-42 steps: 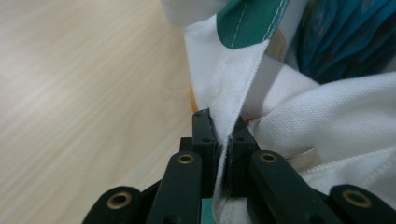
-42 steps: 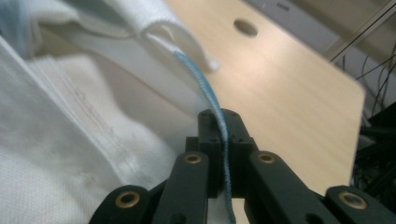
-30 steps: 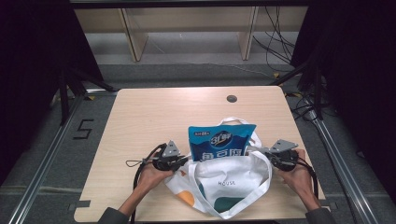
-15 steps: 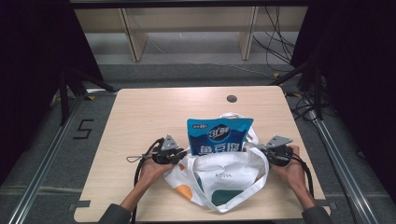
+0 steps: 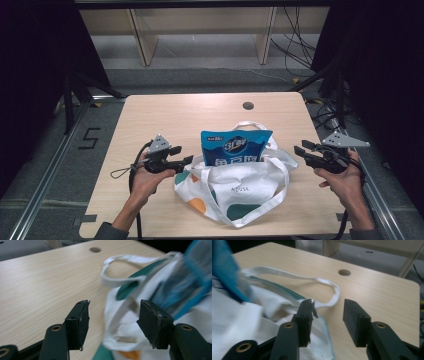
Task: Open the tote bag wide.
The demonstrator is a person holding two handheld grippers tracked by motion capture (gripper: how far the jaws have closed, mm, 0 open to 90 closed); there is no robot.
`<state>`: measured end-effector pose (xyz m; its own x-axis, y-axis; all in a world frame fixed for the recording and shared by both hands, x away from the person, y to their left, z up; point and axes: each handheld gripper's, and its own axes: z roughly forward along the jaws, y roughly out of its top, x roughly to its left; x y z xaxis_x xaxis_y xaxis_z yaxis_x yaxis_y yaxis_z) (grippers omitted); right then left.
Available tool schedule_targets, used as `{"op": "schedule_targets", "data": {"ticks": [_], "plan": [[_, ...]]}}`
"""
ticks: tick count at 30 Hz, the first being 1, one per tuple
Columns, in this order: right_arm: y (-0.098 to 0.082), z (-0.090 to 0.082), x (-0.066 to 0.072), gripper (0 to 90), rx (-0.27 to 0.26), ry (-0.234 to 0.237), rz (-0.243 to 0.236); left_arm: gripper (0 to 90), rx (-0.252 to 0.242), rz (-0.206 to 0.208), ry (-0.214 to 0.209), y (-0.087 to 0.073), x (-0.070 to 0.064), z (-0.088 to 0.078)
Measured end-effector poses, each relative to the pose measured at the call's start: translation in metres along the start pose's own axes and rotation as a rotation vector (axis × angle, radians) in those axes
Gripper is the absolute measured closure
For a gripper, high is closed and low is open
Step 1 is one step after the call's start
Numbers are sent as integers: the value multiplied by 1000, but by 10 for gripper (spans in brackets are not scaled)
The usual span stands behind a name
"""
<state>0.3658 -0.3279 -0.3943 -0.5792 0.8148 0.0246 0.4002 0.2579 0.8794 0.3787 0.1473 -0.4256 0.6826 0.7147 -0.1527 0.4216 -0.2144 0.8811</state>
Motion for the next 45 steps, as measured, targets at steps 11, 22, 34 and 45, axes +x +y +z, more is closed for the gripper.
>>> {"op": "schedule_targets", "data": {"ticks": [11,22,34,45], "plan": [[9,25,48,431,85,232,-153,347,30,-45,-144,-3,-33,3],[-7,56,52,752,284,369,-266,721,88,159,-124,-27,-47,20],[-43,70,89,827,482,347,-407,847,261,286,-106,-81,-59,40],[-57,100,93,834,494,289,-418,847,311,363,-20,-69,-44,59]]}}
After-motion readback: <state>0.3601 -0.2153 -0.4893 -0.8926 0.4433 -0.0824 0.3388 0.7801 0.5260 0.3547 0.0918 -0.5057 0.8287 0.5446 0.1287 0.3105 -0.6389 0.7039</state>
